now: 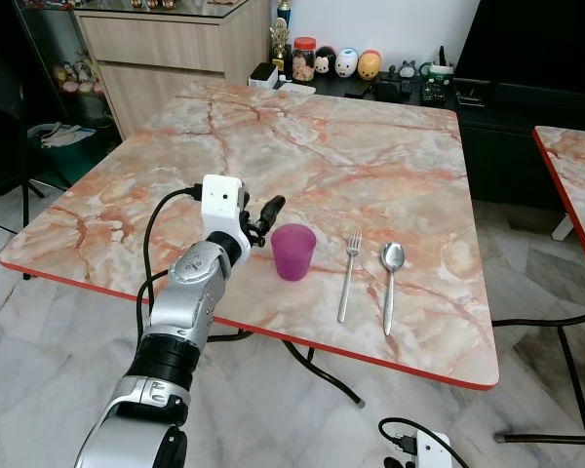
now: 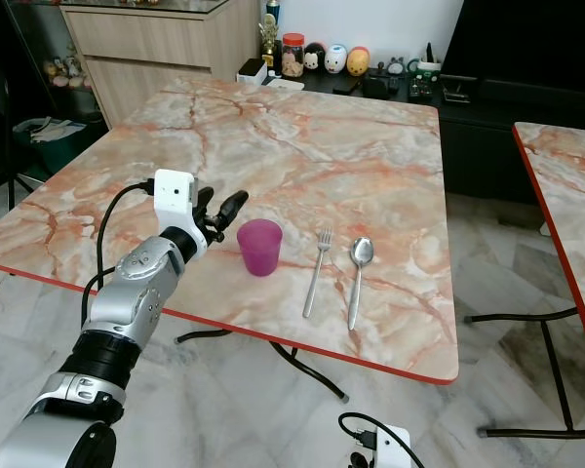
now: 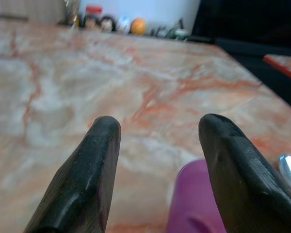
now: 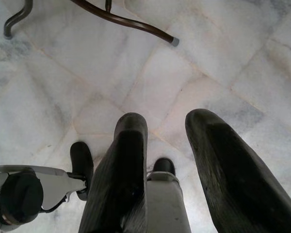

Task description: Setting the table

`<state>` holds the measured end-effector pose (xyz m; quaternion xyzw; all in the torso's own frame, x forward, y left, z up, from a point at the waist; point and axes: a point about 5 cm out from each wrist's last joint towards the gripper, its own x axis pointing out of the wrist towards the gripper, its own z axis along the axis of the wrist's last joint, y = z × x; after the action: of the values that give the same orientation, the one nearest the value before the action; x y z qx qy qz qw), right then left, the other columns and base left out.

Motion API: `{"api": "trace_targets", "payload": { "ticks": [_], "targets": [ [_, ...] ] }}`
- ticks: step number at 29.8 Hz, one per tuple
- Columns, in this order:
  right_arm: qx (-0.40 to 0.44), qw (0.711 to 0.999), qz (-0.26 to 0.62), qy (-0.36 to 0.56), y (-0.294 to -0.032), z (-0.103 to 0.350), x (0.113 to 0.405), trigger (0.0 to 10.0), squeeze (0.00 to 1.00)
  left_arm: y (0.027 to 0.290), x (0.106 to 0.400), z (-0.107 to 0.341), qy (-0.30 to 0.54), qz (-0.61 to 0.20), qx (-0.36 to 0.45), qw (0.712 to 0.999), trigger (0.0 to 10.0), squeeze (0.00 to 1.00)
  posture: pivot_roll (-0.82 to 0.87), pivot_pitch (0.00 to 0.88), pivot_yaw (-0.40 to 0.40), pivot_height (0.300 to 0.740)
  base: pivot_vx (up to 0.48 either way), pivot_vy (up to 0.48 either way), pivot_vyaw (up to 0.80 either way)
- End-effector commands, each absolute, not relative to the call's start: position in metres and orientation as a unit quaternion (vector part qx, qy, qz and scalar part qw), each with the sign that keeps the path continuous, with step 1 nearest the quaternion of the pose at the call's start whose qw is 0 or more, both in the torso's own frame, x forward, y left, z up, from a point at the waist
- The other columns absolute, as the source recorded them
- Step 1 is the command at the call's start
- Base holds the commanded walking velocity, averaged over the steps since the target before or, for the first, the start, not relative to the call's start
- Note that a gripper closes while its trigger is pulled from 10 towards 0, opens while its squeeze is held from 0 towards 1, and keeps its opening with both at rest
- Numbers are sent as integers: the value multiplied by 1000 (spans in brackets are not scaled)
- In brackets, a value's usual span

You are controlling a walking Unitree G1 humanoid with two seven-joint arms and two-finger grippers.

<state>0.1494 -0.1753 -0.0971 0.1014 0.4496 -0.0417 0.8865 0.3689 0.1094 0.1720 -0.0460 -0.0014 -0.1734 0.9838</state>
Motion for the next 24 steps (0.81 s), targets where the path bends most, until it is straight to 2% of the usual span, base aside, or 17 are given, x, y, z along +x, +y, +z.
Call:
{"api": "trace_targets", "payload": {
  "ticks": [1,9,24],
  "targets": [
    [100,886,-40,450,-176,-97,150,10000,0,111,372,168,24,-162,-46,985,10000,0,94,0,-33,740,0,0,0],
    [102,885,-34,452,-175,-97,150,10000,0,98,375,165,73,-193,-50,977,10000,0,95,0,-33,740,0,0,0],
    [106,885,-31,453,-174,-97,151,10000,0,94,376,164,109,-199,-34,973,10000,0,97,0,-31,740,0,0,0]
  ]
}}
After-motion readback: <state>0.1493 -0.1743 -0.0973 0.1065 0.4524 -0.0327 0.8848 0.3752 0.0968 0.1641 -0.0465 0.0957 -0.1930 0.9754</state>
